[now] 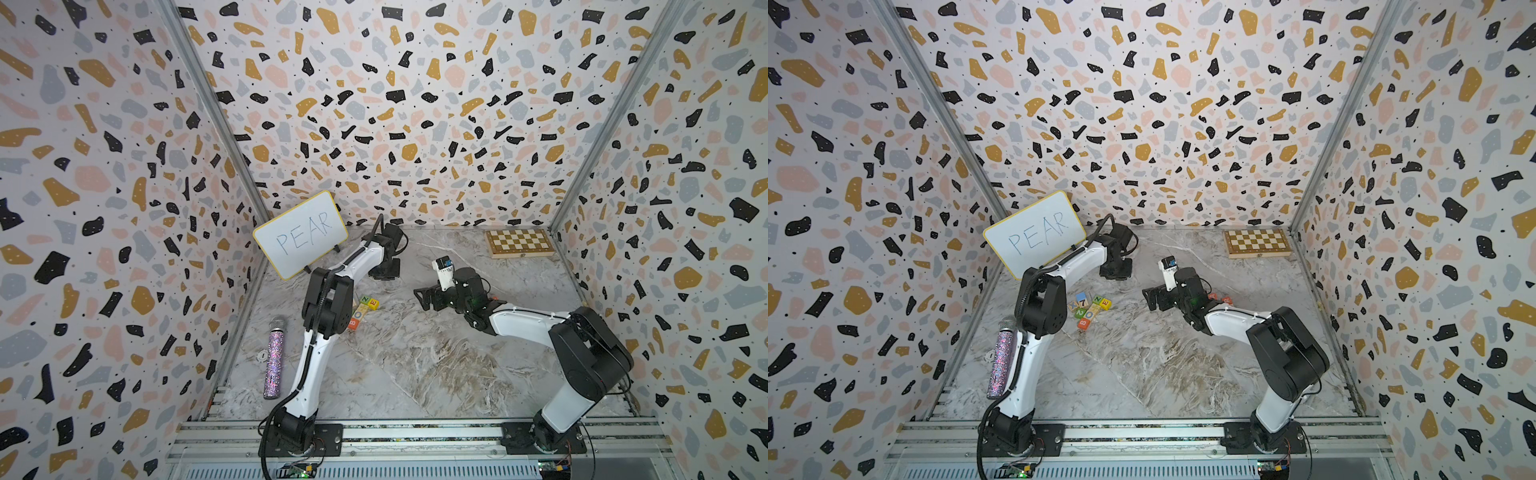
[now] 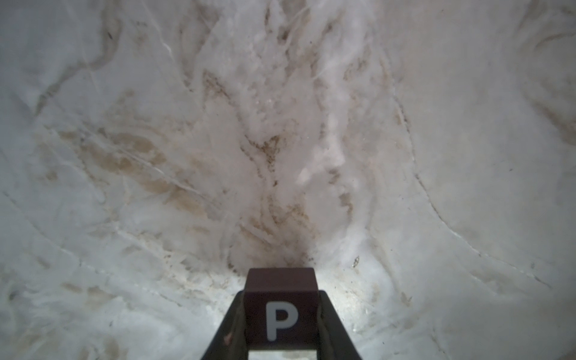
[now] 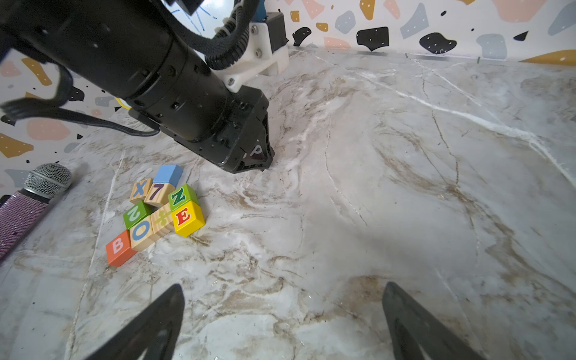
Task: Spell the uppercase word “pear” with letter blocks
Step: Place the letter block at the center of the board.
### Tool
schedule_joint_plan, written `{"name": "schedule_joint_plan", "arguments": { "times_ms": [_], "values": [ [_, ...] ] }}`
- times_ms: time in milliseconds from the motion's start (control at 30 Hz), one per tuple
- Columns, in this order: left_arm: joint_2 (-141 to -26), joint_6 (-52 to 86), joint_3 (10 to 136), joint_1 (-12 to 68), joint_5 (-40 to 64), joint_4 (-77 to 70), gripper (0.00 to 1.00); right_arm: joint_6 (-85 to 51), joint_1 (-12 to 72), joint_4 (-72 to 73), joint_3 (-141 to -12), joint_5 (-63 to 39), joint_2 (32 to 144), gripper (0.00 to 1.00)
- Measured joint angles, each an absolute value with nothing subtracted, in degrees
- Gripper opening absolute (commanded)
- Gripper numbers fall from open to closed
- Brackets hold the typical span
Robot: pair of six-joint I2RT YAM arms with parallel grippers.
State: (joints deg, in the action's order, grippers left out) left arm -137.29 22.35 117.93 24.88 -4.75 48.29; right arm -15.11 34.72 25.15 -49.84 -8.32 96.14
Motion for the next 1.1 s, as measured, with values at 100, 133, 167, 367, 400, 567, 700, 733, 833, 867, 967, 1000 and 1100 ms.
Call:
{"name": "schedule_joint_plan", "arguments": {
  "times_ms": [100, 133, 167, 367, 400, 567, 700, 733, 833, 867, 967, 1000, 1100],
  "values": [
    [-137.5, 22.4, 117.9, 24.9, -4.6, 48.7, 0.13, -15.1, 34.7, 25.1, -49.8, -8.3, 96.1, 1.0],
    [-137.5, 22.4, 117.9, 24.9, -4.6, 48.8, 0.14, -15.1, 34.7, 25.1, -49.9, -8.3, 96.1, 1.0],
    [-137.7, 22.4, 118.0, 24.9, -4.5, 49.0, 0.15, -15.1, 34.7, 25.1, -49.8, -8.3, 96.1, 1.0],
    [-138.5, 22.4, 118.1, 24.9, -3.8, 49.2, 0.18, -15.1, 34.7, 25.1, -49.8, -8.3, 96.1, 1.0],
    [-138.6, 22.4, 118.3, 24.9, -3.8, 49.4, 0.19, -15.1, 34.7, 25.1, -49.8, -8.3, 96.1, 1.0],
    [-139.0, 22.4, 119.0, 24.9, -3.6, 49.5, 0.28, -15.1, 34.7, 25.1, -49.8, -8.3, 96.1, 1.0],
    [-139.0, 22.4, 119.0, 24.9, -3.5, 49.5, 0.33, -15.1, 34.7, 25.1, -49.8, -8.3, 96.1, 1.0],
    [-139.0, 22.4, 119.0, 24.9, -3.5, 49.5, 0.35, -15.1, 34.7, 25.1, -49.8, -8.3, 96.1, 1.0],
    [-139.0, 22.7, 119.0, 24.9, -3.5, 49.4, 0.41, -15.1, 34.7, 25.2, -49.8, -8.3, 96.1, 1.0],
    [-139.0, 22.8, 119.0, 24.9, -3.5, 49.3, 0.41, -15.1, 34.7, 25.2, -49.9, -8.4, 96.1, 1.0],
    [-139.0, 23.2, 118.8, 24.9, -3.5, 48.8, 0.42, -15.1, 34.7, 25.3, -49.8, -8.4, 96.1, 1.0],
    [-138.9, 23.2, 118.7, 24.9, -3.5, 48.6, 0.43, -15.1, 34.7, 25.3, -49.8, -8.4, 96.1, 1.0],
    [-138.8, 23.3, 118.5, 24.9, -3.5, 48.4, 0.43, -15.1, 34.7, 25.4, -49.8, -8.5, 96.1, 1.0]
  ]
}}
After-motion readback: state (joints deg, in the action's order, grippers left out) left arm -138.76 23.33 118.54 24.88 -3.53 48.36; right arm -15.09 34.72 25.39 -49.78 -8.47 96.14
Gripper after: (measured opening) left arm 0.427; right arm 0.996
